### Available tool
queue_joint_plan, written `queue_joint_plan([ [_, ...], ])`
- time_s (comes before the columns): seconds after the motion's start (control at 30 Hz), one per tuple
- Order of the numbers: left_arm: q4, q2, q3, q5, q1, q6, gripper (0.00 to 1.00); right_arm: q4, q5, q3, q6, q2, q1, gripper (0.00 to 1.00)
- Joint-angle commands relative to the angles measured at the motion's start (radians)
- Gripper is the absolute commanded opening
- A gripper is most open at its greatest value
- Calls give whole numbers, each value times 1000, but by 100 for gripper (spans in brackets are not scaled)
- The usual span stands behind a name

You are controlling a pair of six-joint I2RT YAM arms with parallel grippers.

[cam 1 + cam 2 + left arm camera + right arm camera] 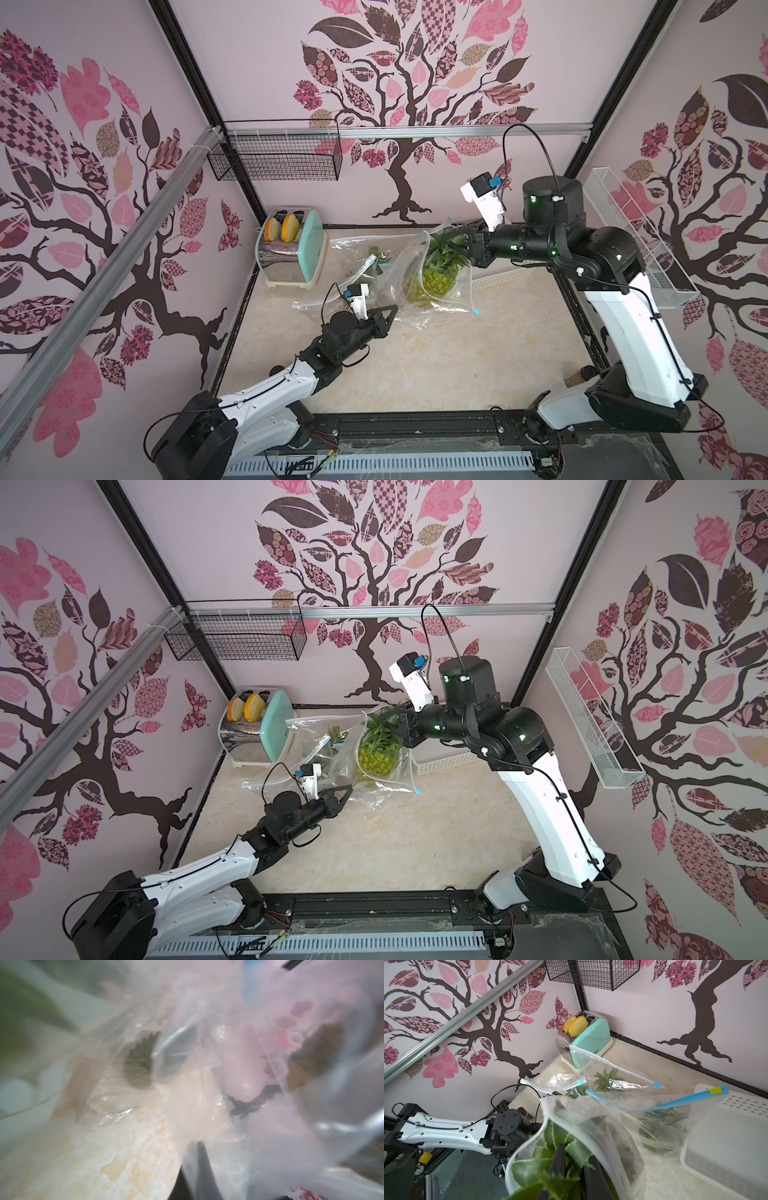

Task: Open the zip-top bag and take out the pineapple
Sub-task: Pick up the pineapple from the zipper food storage bag, then place the zipper food storage bag at the center of the board.

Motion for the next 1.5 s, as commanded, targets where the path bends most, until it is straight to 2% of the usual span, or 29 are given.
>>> queue_joint_plan([
  [0.0,-122,18,-66,-163,31,-91,0,83,9,79,-3,-61,4,0],
  [0.17,-240,32,-32,-208,31,-101,0,81,9,93,1,-67,2,0],
  [0.33,-304,95,29,-183,30,-99,0,128,-29,67,4,-77,2,0],
  [0.5,-387,186,47,-241,29,-162,0,109,-54,160,3,-57,-2,0],
  [0.63,-342,279,44,-260,29,-236,0,104,-88,196,14,-59,-3,0],
  [0.8,-268,376,79,-227,30,-290,0,102,-94,193,15,-78,-4,0],
  [0.93,-231,424,108,-185,28,-315,0,144,-156,158,36,-105,-6,0],
  [1.0,-218,431,123,-169,20,-317,0,174,-202,130,56,-118,-6,0],
  [1.17,-244,380,148,-223,-25,-326,0,209,-316,104,97,-119,-7,0],
  [1.33,-293,348,187,-266,-24,-311,0,206,-400,109,122,-115,-6,0],
  [1.47,-291,356,216,-255,-8,-303,0,213,-448,111,143,-119,-7,0],
])
